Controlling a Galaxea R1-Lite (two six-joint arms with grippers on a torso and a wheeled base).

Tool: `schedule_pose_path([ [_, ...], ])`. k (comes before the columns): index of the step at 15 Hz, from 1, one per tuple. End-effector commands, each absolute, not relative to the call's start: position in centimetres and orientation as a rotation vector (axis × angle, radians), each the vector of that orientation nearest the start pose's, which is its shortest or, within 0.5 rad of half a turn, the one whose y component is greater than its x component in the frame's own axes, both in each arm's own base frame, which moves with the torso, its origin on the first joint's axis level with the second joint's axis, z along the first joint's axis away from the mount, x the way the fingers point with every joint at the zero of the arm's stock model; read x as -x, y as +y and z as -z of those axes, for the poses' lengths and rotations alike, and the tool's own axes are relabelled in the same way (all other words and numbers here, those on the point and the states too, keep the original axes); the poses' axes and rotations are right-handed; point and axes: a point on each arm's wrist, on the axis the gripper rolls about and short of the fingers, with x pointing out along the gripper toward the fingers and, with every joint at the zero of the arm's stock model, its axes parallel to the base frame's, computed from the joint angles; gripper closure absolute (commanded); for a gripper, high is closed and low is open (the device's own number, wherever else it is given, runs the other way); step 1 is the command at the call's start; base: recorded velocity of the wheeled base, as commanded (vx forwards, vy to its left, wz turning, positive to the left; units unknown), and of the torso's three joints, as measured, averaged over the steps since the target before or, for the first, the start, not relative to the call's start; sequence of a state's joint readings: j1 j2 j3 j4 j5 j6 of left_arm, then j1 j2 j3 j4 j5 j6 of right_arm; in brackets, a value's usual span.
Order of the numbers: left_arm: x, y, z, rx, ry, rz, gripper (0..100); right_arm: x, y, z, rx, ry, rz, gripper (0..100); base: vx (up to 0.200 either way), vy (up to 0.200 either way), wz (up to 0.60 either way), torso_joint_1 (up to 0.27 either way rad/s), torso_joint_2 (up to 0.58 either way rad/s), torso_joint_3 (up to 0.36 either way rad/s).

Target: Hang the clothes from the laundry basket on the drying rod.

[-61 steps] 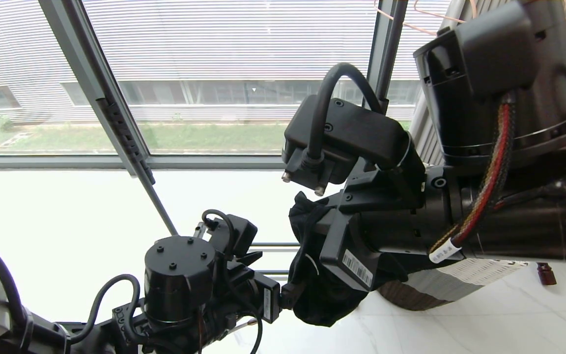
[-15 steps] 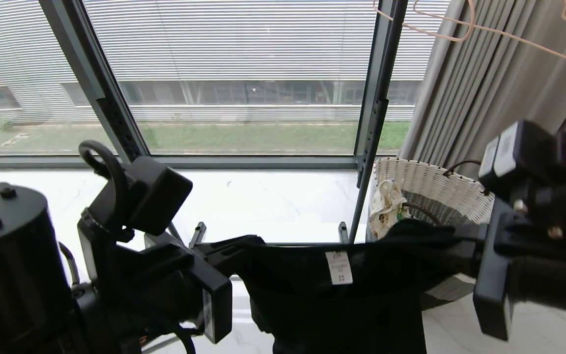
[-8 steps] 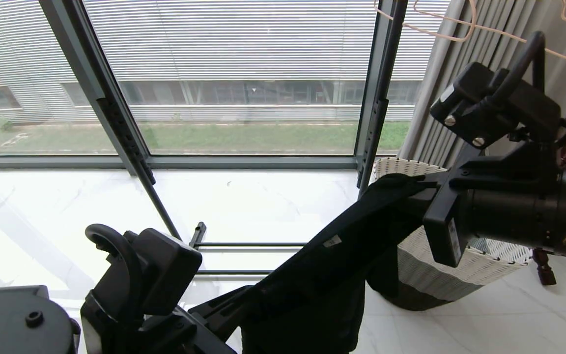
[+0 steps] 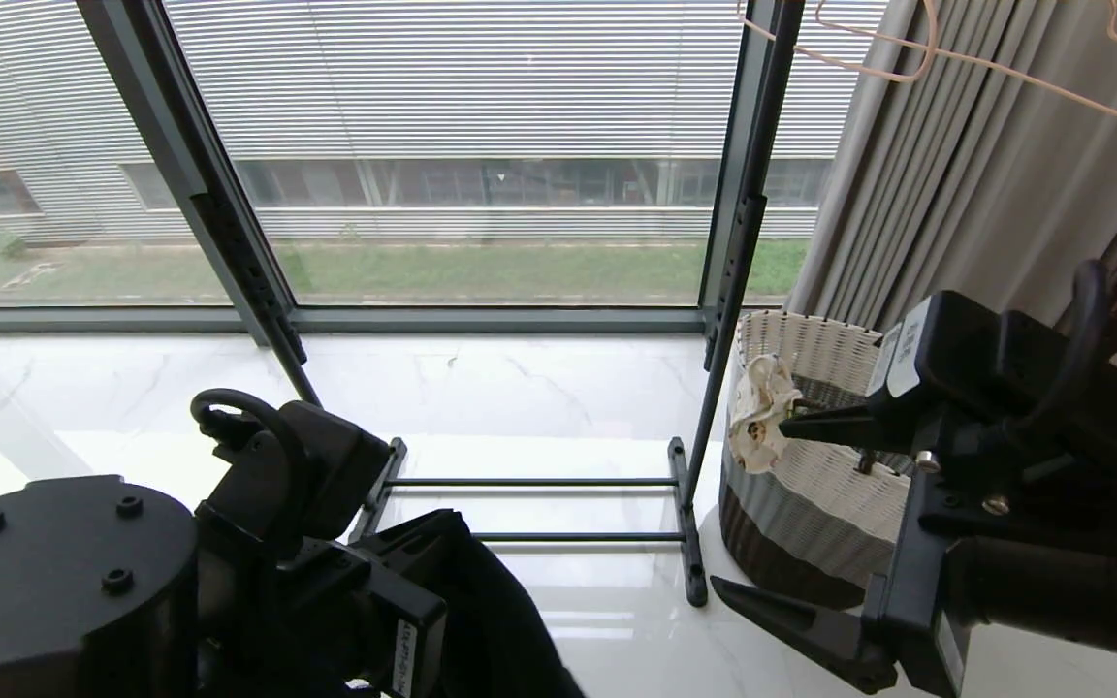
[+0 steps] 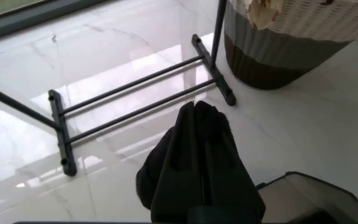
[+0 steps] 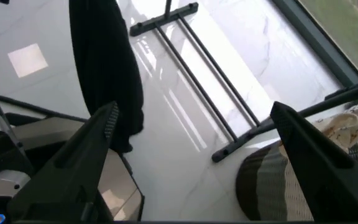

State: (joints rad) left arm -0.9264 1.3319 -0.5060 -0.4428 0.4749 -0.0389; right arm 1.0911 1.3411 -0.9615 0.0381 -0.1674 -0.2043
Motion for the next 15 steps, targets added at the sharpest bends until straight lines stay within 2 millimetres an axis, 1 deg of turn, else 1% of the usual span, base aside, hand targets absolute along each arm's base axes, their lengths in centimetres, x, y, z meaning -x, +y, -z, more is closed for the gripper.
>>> schedule_pose_path([
  [1,-13.5,-13.6,-16.7,-0.290,0.329,0.348,100,-10.6,17.1,-25.7,0.434,0.250,-0.849,0,0.000,0.000,0.00,0.000,0.00,0.000],
  [3,-13.6,-11.4,-17.3,-0.300,0.298,0.273,100,-12.9,14.0,-25.3,0.439,0.285,-0.517,0,0.000,0.000,0.00,0.000,0.00,0.000],
  [4,-13.8,-9.9,-17.6,-0.290,0.291,0.202,100,-14.2,11.8,-25.1,0.419,0.311,-0.364,0,0.000,0.000,0.00,0.000,0.00,0.000],
  [5,-14.1,-8.1,-17.6,-0.283,0.291,0.115,100,-14.8,9.6,-25.0,0.391,0.325,-0.257,0,0.000,0.000,0.00,0.000,0.00,0.000],
  [6,-14.1,-6.0,-17.6,-0.267,0.295,0.026,100,-15.0,7.5,-24.8,0.364,0.335,-0.162,0,0.000,0.000,0.00,0.000,0.00,0.000],
  [7,-14.0,-4.1,-17.7,-0.244,0.298,-0.028,100,-15.0,5.6,-24.5,0.342,0.354,-0.073,0,0.000,0.000,0.00,0.000,0.00,0.000],
  [8,-13.8,-2.6,-18.2,-0.229,0.287,-0.035,100,-14.7,4.0,-24.2,0.321,0.364,0.001,0,0.000,0.000,0.00,0.000,0.00,0.000],
  [9,-13.6,-1.7,-18.6,-0.229,0.276,-0.032,100,-14.4,3.1,-23.9,0.309,0.374,0.041,0,0.000,0.000,0.00,0.000,0.00,0.000],
  [10,-13.5,-0.3,-19.0,-0.242,0.261,-0.029,100,-13.9,1.9,-23.2,0.299,0.395,0.101,0,0.000,0.000,0.00,0.000,0.00,0.000],
  [12,-13.4,1.1,-19.0,-0.233,0.264,-0.054,100,-13.1,1.3,-22.4,0.298,0.411,0.136,0,0.000,0.000,0.00,0.000,0.00,0.000],
  [15,-12.7,1.1,-19.1,-0.234,0.246,-0.062,100,-12.4,1.1,-22.1,0.321,0.413,0.160,0,0.000,0.000,0.00,0.000,0.00,0.000],
])
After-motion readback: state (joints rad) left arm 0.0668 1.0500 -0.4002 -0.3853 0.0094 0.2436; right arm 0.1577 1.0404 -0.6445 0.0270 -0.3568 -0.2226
